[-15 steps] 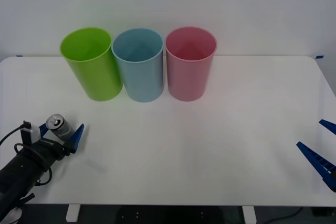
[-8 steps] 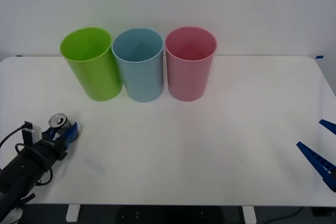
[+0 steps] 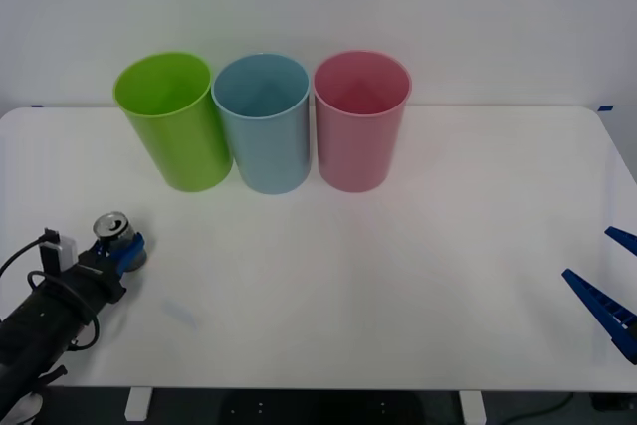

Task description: Grasp the object on the table and drop it into the matching bin: aluminum can to the light blue bin, PET bottle to the pink bin.

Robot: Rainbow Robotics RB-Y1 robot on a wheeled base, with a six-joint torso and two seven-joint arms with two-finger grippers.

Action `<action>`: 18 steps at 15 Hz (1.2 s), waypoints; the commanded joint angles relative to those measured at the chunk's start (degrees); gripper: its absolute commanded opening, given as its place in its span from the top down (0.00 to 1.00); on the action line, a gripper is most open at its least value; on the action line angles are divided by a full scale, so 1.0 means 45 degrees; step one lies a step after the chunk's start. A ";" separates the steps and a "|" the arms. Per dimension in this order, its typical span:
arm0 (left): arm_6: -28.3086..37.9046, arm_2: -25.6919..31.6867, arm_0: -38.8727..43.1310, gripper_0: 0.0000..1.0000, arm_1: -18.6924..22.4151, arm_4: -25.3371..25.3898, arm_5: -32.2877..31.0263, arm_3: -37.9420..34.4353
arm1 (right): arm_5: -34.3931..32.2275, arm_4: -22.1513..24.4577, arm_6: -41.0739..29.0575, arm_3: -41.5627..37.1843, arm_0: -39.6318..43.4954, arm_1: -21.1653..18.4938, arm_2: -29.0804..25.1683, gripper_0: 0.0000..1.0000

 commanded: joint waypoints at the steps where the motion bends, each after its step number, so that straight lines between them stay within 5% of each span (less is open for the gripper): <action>1: 0.0178 0.0005 0.0061 1.00 0.0002 0.0039 -0.0041 -0.0403 | 0.0000 0.0000 0.0001 0.0000 0.0000 0.0000 0.0000 0.00; 9: 0.1056 -0.0015 0.0823 1.00 0.0002 0.0098 -0.0041 -0.2728 | 0.0000 0.0000 0.0001 0.0000 0.0000 0.0000 0.0000 0.00; 18: 0.5041 -0.0132 0.2053 1.00 0.0002 0.0020 -0.0100 -0.7493 | 0.0000 0.0000 0.0001 0.0000 0.0000 0.0000 0.0000 0.00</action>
